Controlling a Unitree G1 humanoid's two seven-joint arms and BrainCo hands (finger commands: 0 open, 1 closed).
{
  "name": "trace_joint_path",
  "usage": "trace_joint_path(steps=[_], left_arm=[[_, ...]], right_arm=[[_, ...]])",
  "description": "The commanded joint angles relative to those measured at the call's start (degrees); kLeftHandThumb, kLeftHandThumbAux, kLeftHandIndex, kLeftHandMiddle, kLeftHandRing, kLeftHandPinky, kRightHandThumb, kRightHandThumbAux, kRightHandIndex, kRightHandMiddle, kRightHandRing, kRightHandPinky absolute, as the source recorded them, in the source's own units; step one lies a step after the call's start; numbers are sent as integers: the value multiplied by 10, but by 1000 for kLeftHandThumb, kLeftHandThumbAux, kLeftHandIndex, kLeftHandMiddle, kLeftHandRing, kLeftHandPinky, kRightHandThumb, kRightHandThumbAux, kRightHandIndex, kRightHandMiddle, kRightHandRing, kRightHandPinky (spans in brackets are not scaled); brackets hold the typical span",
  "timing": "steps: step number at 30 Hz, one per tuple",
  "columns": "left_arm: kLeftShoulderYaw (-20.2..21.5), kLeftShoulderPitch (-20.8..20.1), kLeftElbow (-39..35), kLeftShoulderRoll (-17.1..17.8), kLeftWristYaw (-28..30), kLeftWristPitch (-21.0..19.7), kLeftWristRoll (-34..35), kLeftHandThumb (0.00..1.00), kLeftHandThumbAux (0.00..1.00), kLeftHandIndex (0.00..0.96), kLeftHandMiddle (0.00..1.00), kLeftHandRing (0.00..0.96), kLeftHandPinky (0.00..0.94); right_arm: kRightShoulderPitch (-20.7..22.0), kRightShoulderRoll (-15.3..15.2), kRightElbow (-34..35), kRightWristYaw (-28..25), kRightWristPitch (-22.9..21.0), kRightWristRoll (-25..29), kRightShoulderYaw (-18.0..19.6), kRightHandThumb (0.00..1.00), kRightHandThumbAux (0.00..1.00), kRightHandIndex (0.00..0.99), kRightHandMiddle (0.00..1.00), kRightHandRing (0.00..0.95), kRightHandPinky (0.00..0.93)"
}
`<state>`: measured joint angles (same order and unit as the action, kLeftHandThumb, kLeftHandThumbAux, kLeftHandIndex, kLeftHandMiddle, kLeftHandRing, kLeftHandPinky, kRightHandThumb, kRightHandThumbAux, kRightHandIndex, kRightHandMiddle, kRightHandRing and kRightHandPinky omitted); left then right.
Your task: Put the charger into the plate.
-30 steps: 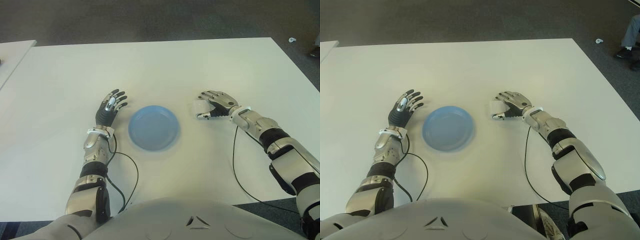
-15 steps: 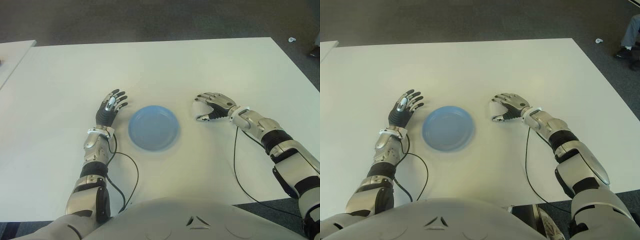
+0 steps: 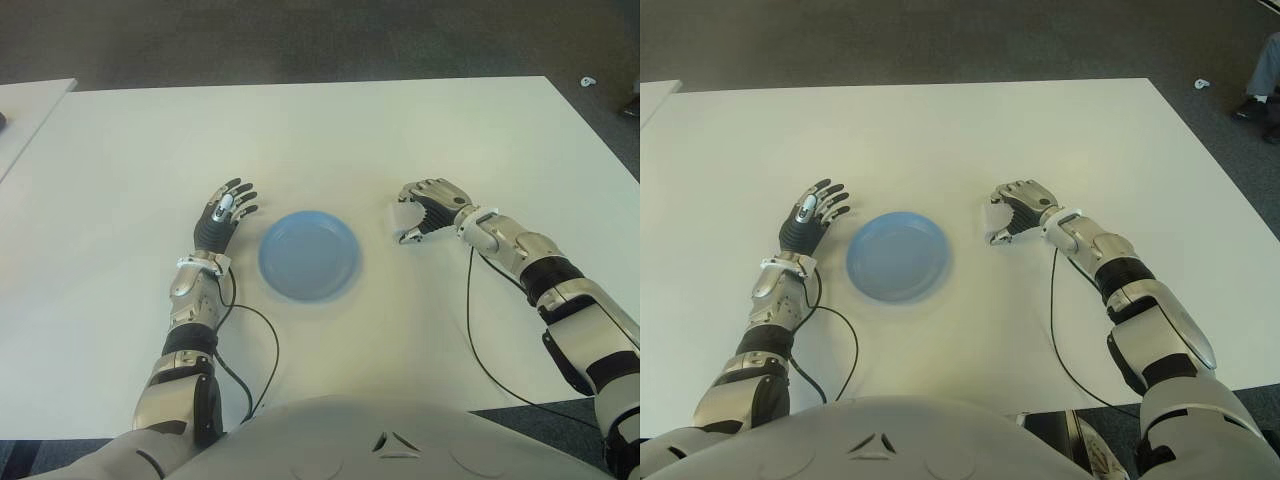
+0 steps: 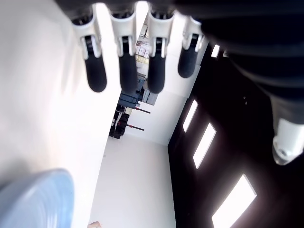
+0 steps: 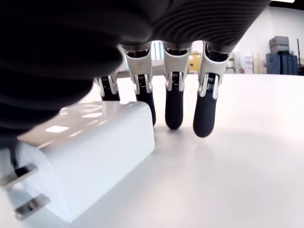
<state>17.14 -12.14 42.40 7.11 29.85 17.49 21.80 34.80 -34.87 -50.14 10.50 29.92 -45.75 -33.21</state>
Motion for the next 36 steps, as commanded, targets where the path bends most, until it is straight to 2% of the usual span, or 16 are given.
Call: trace_joint_path(steps=[1,12,28,36], left_arm=[[-2,25,12,-9,-4,-27,-1,9,501,197,245,260,289],[1,28,1,-11,4,-37,8,6,496,202,250,261,292],[-3,35,-14,-11,6,-46,11,1,489,206,256,259,280],[-3,36,-17,-13,6,-47,12,3,494,206,254,258,284]], right_arm=[[-31,5,-2,-24,-14,4,1,740,701,440,785,775,766],[-35,0,8,-49,-2,10,1,743,708,440,835,828,798],[-46,-3,23,-61,-5,19,7,744,709,440,844,843,819],[-51,-1,22,-57,-8,26,17,741,710,440,836,834,793]])
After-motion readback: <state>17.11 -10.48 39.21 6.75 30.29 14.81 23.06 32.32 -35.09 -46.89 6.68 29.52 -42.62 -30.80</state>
